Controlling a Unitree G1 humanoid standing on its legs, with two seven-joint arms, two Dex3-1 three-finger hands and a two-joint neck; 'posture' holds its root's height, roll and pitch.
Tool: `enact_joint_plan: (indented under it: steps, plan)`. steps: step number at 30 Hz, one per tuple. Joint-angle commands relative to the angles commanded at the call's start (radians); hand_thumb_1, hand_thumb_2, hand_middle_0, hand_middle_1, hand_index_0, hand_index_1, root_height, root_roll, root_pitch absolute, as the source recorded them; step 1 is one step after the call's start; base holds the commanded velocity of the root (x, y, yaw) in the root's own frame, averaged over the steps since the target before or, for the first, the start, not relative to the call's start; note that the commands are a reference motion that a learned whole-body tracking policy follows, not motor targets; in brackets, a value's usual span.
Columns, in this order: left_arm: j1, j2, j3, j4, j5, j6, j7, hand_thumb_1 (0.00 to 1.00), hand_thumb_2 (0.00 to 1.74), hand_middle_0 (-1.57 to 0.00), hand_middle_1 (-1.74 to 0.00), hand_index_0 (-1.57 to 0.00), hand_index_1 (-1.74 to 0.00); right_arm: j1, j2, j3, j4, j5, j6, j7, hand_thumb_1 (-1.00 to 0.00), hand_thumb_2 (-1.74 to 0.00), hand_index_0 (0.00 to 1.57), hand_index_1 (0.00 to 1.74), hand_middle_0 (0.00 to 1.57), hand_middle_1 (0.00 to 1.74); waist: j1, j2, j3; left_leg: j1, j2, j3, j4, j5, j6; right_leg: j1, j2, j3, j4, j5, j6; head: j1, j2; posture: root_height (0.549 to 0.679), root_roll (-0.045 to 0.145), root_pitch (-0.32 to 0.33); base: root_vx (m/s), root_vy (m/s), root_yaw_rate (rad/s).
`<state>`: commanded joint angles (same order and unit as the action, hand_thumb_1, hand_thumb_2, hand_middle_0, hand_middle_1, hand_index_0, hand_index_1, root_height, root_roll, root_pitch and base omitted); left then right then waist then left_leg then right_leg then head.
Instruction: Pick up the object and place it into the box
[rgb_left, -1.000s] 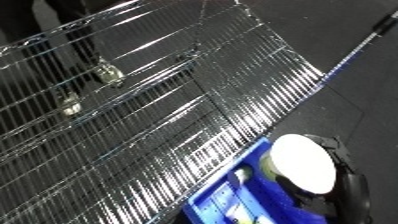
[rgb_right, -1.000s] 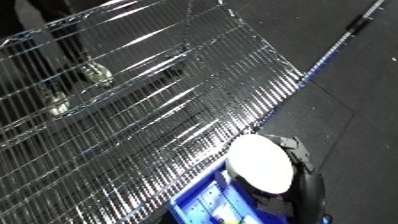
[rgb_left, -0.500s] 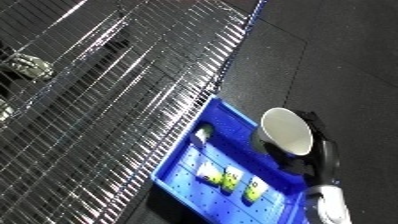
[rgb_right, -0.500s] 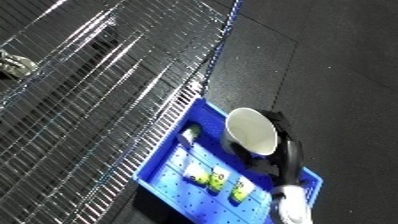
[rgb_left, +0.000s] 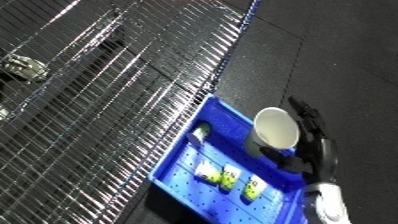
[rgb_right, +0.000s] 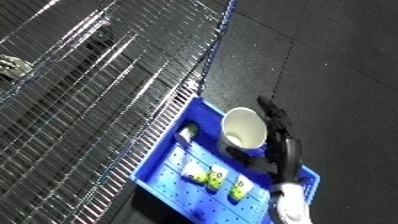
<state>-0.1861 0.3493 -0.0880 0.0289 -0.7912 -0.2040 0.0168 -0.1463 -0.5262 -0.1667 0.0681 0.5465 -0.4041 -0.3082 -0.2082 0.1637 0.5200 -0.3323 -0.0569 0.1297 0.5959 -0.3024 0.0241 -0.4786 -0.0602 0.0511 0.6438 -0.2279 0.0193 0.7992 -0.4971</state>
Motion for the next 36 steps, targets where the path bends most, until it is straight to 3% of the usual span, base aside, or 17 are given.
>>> enact_joint_plan:
  steps: [10,22,30,36]
  plan:
    - [0.008,-0.014,-0.005,0.008,-0.012,-0.010,-0.009,1.00,1.74,-1.57,-1.74,-1.57,-1.74,0.012,0.013,-0.001,0.005,0.052,0.002,0.048,0.00,0.00,0.00,0.00,0.00,0.00,0.000,0.000,0.000,-0.003,0.001,-0.001,0.002,0.008,-0.0021,-0.002,0.0009,0.004,0.002,-0.001,-0.0031,-0.013,-0.013,0.653,0.112,0.069,-0.006,0.011,0.001]
    - [0.014,-0.016,-0.009,0.010,-0.048,0.000,-0.002,1.00,1.74,-1.57,-1.74,-1.57,-1.74,-0.008,0.025,0.032,-0.089,-0.006,0.017,0.109,0.00,0.00,0.00,0.00,0.00,0.00,0.031,-0.032,-0.006,0.012,0.006,-0.026,-0.013,0.022,-0.0063,0.034,0.0027,-0.011,-0.007,-0.008,-0.0081,-0.164,-0.043,0.654,0.106,0.050,0.008,-0.003,0.071]
    - [0.007,-0.008,-0.003,0.018,-0.058,0.020,0.002,1.00,1.74,-1.57,-1.74,-1.57,-1.74,-0.084,0.035,0.100,-0.186,-0.072,0.113,0.171,0.00,0.00,0.00,0.00,0.00,0.00,0.083,-0.072,-0.027,0.010,0.012,-0.058,-0.018,0.034,-0.0105,0.057,-0.0007,-0.039,0.000,-0.021,-0.0140,-0.295,-0.072,0.654,0.096,0.037,0.017,-0.034,0.162]
    - [0.001,0.006,0.006,0.027,-0.055,0.055,-0.009,1.00,1.74,-1.57,-1.74,-1.57,-1.74,-0.157,0.042,0.171,-0.213,-0.091,0.188,0.223,0.00,0.00,0.00,0.00,0.00,0.00,0.142,-0.111,-0.040,-0.001,0.010,-0.094,-0.005,0.042,-0.0101,0.079,-0.0055,-0.073,0.017,-0.031,-0.0208,-0.445,-0.089,0.653,0.085,0.021,0.038,-0.077,0.198]
